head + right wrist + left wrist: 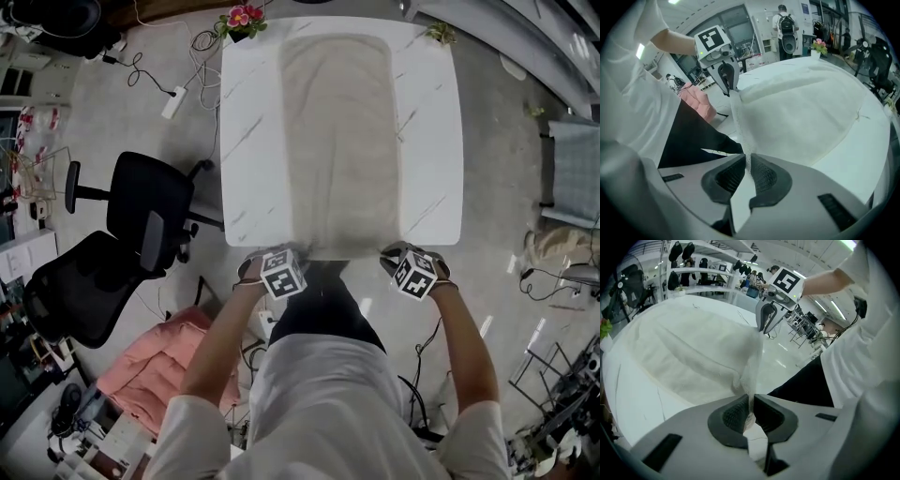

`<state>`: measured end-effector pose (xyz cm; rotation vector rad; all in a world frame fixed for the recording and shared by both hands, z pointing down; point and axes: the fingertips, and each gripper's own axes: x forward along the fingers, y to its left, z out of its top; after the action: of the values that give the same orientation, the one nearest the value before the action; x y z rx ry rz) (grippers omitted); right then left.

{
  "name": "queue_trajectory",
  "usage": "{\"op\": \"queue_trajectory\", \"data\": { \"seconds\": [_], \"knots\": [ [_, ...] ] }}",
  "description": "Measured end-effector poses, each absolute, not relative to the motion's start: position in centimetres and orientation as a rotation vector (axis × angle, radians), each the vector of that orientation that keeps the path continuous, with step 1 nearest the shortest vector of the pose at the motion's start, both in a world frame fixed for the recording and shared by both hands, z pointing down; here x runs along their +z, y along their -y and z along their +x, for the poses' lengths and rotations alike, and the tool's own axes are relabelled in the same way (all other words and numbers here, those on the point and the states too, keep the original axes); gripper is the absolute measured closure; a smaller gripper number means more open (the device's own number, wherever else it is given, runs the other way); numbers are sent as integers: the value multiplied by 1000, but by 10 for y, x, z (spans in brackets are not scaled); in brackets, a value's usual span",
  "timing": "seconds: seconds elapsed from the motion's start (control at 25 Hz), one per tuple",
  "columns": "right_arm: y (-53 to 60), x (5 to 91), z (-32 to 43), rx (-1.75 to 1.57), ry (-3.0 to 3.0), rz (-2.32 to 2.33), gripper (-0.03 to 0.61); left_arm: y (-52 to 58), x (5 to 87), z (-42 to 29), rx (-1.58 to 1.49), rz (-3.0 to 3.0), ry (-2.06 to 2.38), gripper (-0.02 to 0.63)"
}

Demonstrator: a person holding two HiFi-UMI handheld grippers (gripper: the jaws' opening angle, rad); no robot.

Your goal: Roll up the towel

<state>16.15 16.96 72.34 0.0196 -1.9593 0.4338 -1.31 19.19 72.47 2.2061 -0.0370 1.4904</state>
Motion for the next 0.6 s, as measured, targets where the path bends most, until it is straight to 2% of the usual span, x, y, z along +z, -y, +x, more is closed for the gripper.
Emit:
{"op": "queue_trajectory", "data": {
  "seconds": [0.28,0.36,0.48,0.52,0.6],
  "knots": [
    [-128,723,157,470,1954,26,525,-150,722,-16,1493,2184,44,550],
    [-112,725,156,427,1964,82,514,-130,725,-18,1505,2218,148,519],
    [-87,729,158,357,1977,204,453,-107,728,-19,1498,2258,284,419],
    [-80,731,159,347,1978,236,421,-101,729,-20,1488,2263,314,401],
    [-69,733,161,331,1982,293,405,-92,731,-22,1471,2265,380,383]
  ]
}}
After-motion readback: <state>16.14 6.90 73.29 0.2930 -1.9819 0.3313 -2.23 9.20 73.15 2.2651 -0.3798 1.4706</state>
